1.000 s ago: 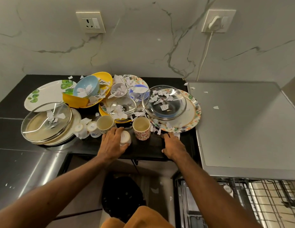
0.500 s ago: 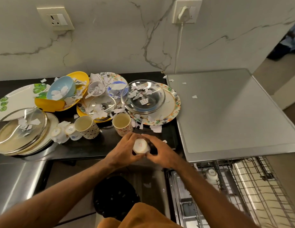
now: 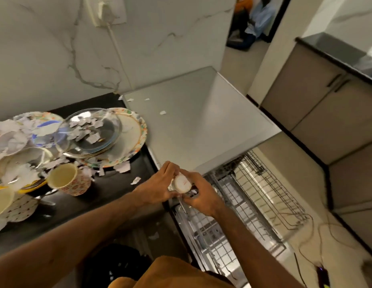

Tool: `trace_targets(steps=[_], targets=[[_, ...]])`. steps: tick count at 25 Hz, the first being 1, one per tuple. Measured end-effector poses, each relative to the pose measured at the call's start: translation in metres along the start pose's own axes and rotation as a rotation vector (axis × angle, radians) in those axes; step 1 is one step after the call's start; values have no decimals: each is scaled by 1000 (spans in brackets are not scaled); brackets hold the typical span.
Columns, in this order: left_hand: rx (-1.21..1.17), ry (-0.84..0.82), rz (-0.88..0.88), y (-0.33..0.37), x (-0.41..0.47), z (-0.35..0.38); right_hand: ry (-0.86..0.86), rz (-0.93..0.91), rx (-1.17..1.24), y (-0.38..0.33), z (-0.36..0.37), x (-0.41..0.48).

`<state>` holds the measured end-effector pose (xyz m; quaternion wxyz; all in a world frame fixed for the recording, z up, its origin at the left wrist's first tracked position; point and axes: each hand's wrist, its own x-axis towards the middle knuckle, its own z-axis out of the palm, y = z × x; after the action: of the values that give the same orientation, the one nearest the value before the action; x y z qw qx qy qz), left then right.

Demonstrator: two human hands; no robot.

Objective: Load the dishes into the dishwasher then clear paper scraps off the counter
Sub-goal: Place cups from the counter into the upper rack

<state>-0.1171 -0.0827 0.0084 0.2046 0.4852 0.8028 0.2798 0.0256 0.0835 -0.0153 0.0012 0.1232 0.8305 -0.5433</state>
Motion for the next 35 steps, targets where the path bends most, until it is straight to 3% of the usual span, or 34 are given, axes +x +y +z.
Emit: trace_targets(steps=[5, 10, 15, 18, 21, 30, 35], targets=[[72, -220, 66, 34, 75, 36, 313, 130, -13, 48, -50, -37], [373, -288, 53, 39, 132, 71, 386, 265, -74, 99, -86, -61], [462, -236, 87, 48, 162, 95, 287, 431, -252, 142, -93, -57], [509, -329, 70, 36, 176, 102, 196, 473, -330, 167, -86, -43], [547, -407, 99, 22, 179, 107, 164, 486, -394, 188, -77, -29], [511, -393, 109, 7, 180, 118, -88, 546, -556, 245, -41, 0], [487, -396, 98, 8, 181, 118, -84, 525, -605, 266, -27, 10]])
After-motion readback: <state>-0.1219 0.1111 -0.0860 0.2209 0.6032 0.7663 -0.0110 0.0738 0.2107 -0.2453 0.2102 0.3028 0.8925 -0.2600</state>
